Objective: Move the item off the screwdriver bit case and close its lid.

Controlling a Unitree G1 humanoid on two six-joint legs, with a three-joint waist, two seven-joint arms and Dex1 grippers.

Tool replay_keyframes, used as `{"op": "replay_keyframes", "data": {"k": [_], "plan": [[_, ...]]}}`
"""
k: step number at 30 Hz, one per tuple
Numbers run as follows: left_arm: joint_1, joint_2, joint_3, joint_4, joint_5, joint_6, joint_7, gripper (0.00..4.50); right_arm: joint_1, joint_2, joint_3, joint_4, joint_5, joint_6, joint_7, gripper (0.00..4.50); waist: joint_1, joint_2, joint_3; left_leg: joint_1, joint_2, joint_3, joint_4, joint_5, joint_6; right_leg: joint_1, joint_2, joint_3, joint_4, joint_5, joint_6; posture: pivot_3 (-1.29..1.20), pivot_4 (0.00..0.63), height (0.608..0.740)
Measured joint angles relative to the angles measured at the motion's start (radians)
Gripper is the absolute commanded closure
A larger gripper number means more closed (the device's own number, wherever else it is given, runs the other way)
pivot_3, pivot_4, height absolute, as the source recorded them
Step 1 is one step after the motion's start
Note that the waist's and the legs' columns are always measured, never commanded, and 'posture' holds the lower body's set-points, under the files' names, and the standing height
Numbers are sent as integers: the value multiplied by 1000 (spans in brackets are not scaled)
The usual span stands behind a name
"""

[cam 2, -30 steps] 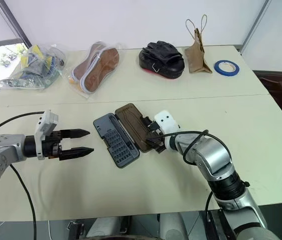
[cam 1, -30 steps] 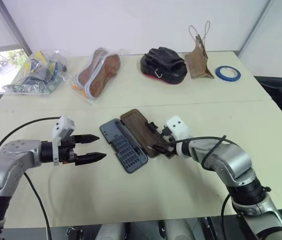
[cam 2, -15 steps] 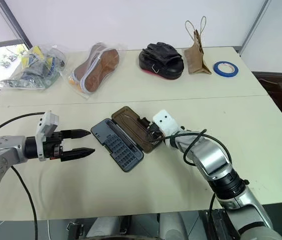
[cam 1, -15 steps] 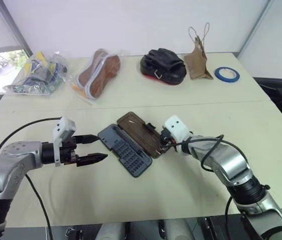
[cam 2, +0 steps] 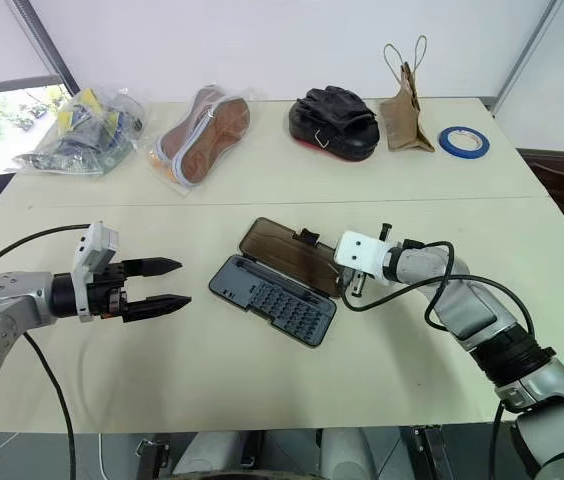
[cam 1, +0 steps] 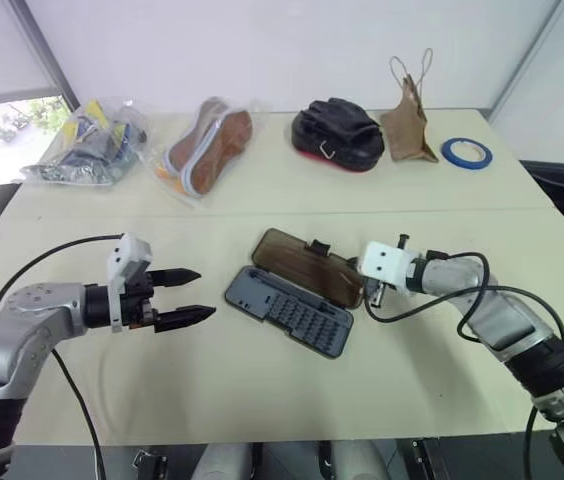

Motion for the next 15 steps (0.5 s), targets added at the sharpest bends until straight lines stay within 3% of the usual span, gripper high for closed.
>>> {"op": "replay_keyframes", "data": {"k": [15], "plan": [[12, 1, -3, -9, 13, 0, -17, 0, -49, 177, -26, 146, -90, -283, 147, 4477, -23, 0, 0, 2, 3, 0, -1, 1, -1, -1, 3, 1, 2, 0, -1, 0, 150, 740]]}}
